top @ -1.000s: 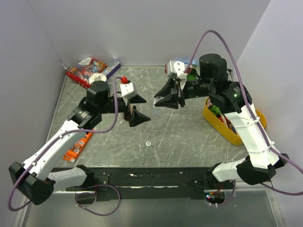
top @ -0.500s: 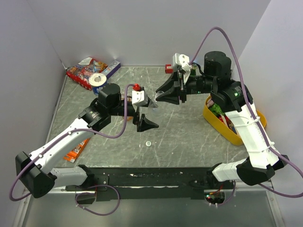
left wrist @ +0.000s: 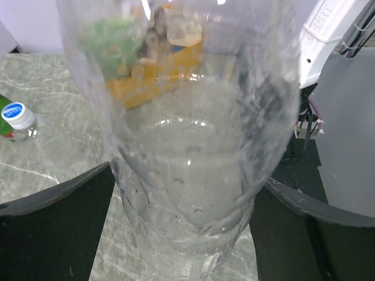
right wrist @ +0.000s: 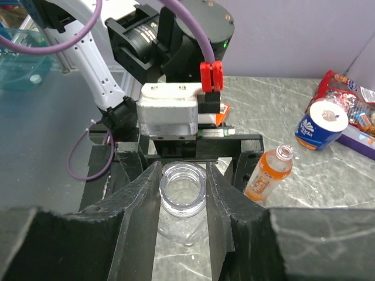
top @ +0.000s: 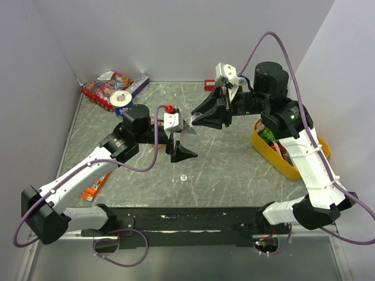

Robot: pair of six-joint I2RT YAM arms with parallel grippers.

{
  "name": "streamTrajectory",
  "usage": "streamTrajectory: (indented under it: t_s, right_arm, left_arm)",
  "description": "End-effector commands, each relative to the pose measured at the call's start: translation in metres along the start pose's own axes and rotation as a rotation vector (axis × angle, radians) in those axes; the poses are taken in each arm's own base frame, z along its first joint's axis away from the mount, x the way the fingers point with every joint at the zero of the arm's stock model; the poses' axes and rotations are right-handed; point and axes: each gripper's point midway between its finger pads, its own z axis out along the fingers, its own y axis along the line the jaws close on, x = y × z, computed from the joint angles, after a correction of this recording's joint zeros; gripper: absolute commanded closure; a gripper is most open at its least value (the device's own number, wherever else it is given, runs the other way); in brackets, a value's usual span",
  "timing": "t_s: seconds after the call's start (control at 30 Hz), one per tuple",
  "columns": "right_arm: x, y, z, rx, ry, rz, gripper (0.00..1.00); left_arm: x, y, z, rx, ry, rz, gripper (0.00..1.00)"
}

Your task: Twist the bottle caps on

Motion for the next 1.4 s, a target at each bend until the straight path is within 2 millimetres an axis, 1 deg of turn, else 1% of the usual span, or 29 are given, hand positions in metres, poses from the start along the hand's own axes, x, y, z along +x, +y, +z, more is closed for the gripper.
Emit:
streamTrajectory:
  t_s: [0.0,0.2,0.3,0.37,0.43,0.47,0.5,0.53,0.57,0.6,0.67,0.7,0.77,0.8,0.87,0.93,0.97,1.0,1.03,1.07,1.1,1.13,1.17,1.2,1.23,1.27,1.3,1.33,1.37]
  right_arm:
    - [-0.023,0.004,-0.006,0.006,-0.056,-0.065,0.88]
    - [-0.026,0.004,-0.005,-0.003,-0.065,-0.057,0.88]
    - [-0.022,0.003,-0.004,-0.007,-0.058,-0.049,0.87]
    - [-0.022,0.002,-0.003,0.004,-0.062,-0.054,0.84]
    - [-0.019,0.001,-0.003,0.007,-0.059,-0.047,0.78]
    - [-0.016,0.000,-0.003,0.013,-0.050,-0.038,0.74]
    - [-0.014,-0.001,-0.003,0.020,-0.043,-0.041,0.64]
    - [-0.014,-0.002,-0.004,0.033,-0.039,-0.046,0.58]
    - [-0.013,-0.006,-0.007,0.067,-0.027,-0.057,0.53]
    - [-0.018,-0.005,-0.011,0.087,-0.029,-0.081,0.43]
    - [-0.018,-0.010,-0.017,0.139,-0.009,-0.103,0.35]
    - [-0.025,-0.010,-0.021,0.161,-0.016,-0.123,0.30]
    - [-0.031,-0.011,-0.026,0.197,-0.019,-0.140,0.26]
    - [-0.032,-0.015,-0.029,0.221,-0.015,-0.143,0.24]
    - [-0.037,-0.019,-0.032,0.251,-0.021,-0.160,0.22]
    - [-0.039,-0.033,-0.038,0.315,-0.016,-0.179,0.21]
    - [-0.034,-0.042,-0.037,0.334,0.000,-0.196,0.20]
    - [-0.025,-0.050,-0.036,0.343,0.031,-0.207,0.21]
    - [-0.013,-0.061,-0.036,0.367,0.075,-0.221,0.22]
    - [0.007,-0.077,-0.029,0.355,0.134,-0.248,0.24]
    - [0.021,-0.087,-0.026,0.343,0.172,-0.253,0.25]
    - [0.042,-0.094,-0.023,0.328,0.234,-0.241,0.28]
    - [0.068,-0.111,-0.014,0.289,0.302,-0.279,0.32]
    - [0.084,-0.118,-0.010,0.263,0.348,-0.290,0.33]
    - [0.104,-0.121,-0.009,0.226,0.403,-0.285,0.35]
    - [0.127,-0.137,0.001,0.181,0.457,-0.319,0.39]
    - [0.141,-0.144,0.005,0.154,0.488,-0.329,0.40]
    - [0.155,-0.151,0.008,0.122,0.523,-0.337,0.42]
    - [0.182,-0.159,0.014,0.040,0.588,-0.339,0.47]
  left_arm:
    - [-0.002,-0.003,0.002,0.032,-0.030,0.007,0.08]
    - [0.002,-0.002,0.004,0.038,-0.018,0.004,0.11]
    - [0.001,-0.002,0.004,0.042,-0.017,0.008,0.17]
    - [0.002,-0.001,0.004,0.040,-0.015,0.009,0.23]
    - [0.002,-0.001,0.004,0.035,-0.017,0.009,0.29]
    - [0.002,-0.001,0.003,0.034,-0.020,0.006,0.29]
    - [0.001,0.000,0.002,0.021,-0.021,0.007,0.30]
    - [0.005,0.001,0.001,0.013,-0.015,-0.004,0.31]
    - [0.004,0.000,-0.002,0.003,-0.020,-0.002,0.32]
    - [0.009,0.004,-0.005,-0.018,-0.013,-0.014,0.36]
    - [0.011,0.004,-0.012,-0.042,-0.013,-0.014,0.37]
    - [0.018,0.006,-0.015,-0.057,-0.001,-0.026,0.39]
    - [0.019,0.007,-0.022,-0.084,0.000,-0.017,0.40]
    - [0.023,0.010,-0.026,-0.100,0.005,-0.022,0.41]
    - [0.018,0.012,-0.031,-0.122,-0.010,-0.021,0.46]
    - [0.017,0.018,-0.037,-0.158,-0.014,-0.028,0.50]
    - [0.014,0.018,-0.040,-0.169,-0.019,-0.020,0.51]
    - [0.011,0.021,-0.045,-0.190,-0.020,-0.014,0.63]
    - [0.013,0.020,-0.048,-0.203,-0.005,-0.015,0.69]
    - [0.010,0.020,-0.054,-0.224,-0.005,0.000,0.71]
    - [0.010,0.022,-0.059,-0.241,0.005,0.022,0.74]
    - [0.017,0.020,-0.064,-0.253,0.035,0.012,0.78]
    - [0.015,0.019,-0.071,-0.282,0.039,0.031,0.83]
    - [0.020,0.020,-0.077,-0.299,0.058,0.054,0.88]
    - [0.023,0.019,-0.082,-0.314,0.070,0.062,0.90]
    - [0.022,0.012,-0.092,-0.338,0.075,0.075,0.91]
    - [0.034,0.014,-0.099,-0.377,0.102,0.082,0.99]
    - [0.038,0.013,-0.105,-0.400,0.112,0.088,0.99]
    - [0.037,0.006,-0.115,-0.423,0.107,0.101,0.99]
